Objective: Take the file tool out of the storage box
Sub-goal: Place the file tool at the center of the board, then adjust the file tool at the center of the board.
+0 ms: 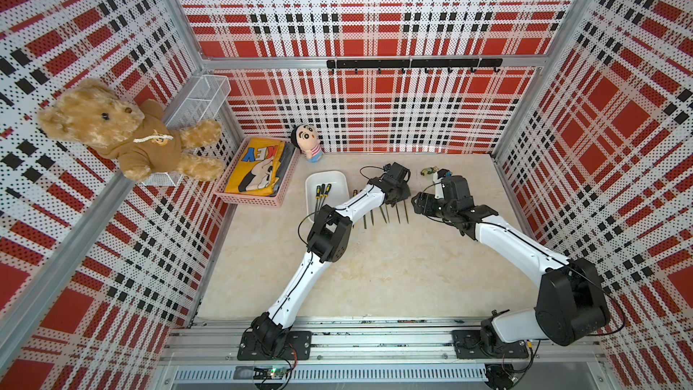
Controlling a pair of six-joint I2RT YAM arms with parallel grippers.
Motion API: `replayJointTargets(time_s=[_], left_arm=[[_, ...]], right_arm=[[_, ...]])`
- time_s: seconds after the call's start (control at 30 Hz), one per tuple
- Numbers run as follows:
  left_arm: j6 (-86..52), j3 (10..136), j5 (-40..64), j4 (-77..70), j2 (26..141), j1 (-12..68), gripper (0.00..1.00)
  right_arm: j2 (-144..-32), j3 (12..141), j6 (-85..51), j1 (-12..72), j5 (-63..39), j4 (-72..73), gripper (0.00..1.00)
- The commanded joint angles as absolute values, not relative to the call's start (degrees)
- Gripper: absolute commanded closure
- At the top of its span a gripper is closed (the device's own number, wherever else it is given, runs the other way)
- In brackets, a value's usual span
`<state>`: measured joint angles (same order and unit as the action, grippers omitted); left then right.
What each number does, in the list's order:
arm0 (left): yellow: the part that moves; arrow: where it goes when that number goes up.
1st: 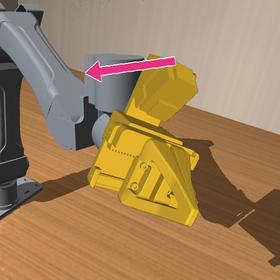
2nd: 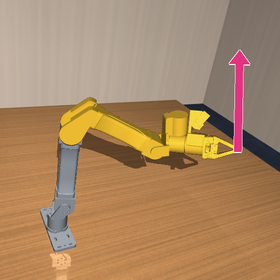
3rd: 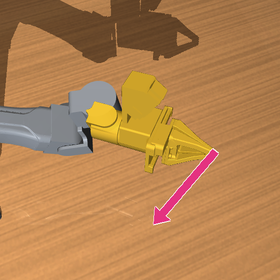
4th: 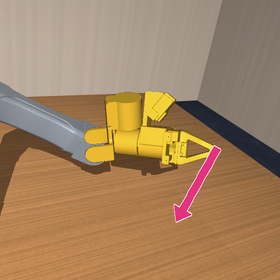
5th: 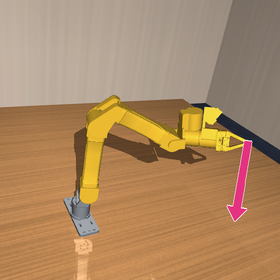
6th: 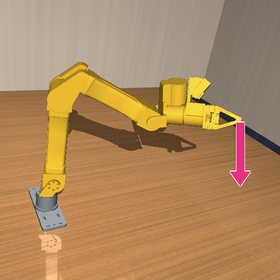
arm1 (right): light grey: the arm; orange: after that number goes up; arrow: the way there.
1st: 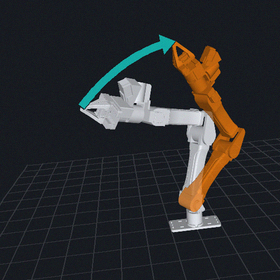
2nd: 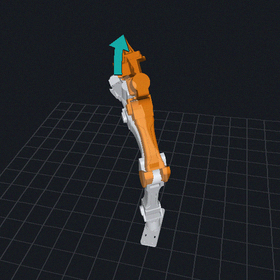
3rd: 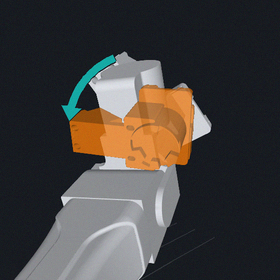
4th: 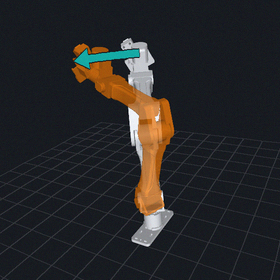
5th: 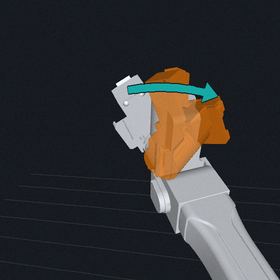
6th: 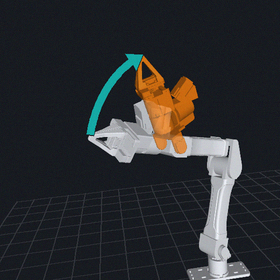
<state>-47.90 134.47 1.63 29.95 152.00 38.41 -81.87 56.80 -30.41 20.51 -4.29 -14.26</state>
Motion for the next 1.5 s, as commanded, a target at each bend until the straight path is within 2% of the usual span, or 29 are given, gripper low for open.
replayJointTargets(time_s=[0.0, 0.33, 0.5, 0.63, 0.7, 0.8, 0.83, 1.07, 1.23, 1.47], left_arm=[[-47.5, 135.1, 2.7, 28.5, 152.4, 38.5, 0.71], [-46.9, 134.9, 3.5, 27.8, 150.9, 37.9, 0.68], [-46.1, 134.1, 2.9, 26.7, 146.2, 36.8, 0.68], [-44.0, 130.8, 2.2, 26.5, 139.2, 34.6, 0.68], [-42.7, 127.0, 1.7, 26.4, 135.0, 32.8, 0.68], [-40.6, 119.4, 0.9, 26.4, 127.8, 29.2, 0.67], [-39.7, 116.4, 0.4, 26.4, 125.4, 28.0, 0.67], [-36.3, 97.1, -3.1, 26.3, 112.3, 21.3, 0.67], [-34.9, 87.2, -4.6, 25.9, 106.5, 20.1, 0.67], [-34.9, 79.7, -4.8, 25.1, 102.7, 19.2, 0.67]], right_arm=[[-82.2, 56.1, -30.6, 20.7, -4.6, -13.7, 0.18], [-81.4, 55.0, -30.9, 20.7, -4.1, -13.1, 0.18], [-79.9, 53.7, -31.3, 20.8, -1.9, -12.0, 0.18], [-79.3, 53.0, -35.1, 18.9, -4.5, -9.6, 0.30], [-81.1, 55.2, -35.0, 17.1, -7.2, -9.3, 0.45], [-88.3, 63.3, -32.1, 15.1, -9.0, -14.7, 0.94], [-91.2, 66.5, -30.1, 14.6, -9.1, -16.6, 1.00], [-108.1, 82.4, -28.0, 13.0, -9.3, -22.2, 1.00], [-114.7, 87.8, -27.9, 12.7, -10.9, -20.9, 1.00], [-120.0, 90.8, -27.5, 12.7, -11.3, -20.7, 1.00]])
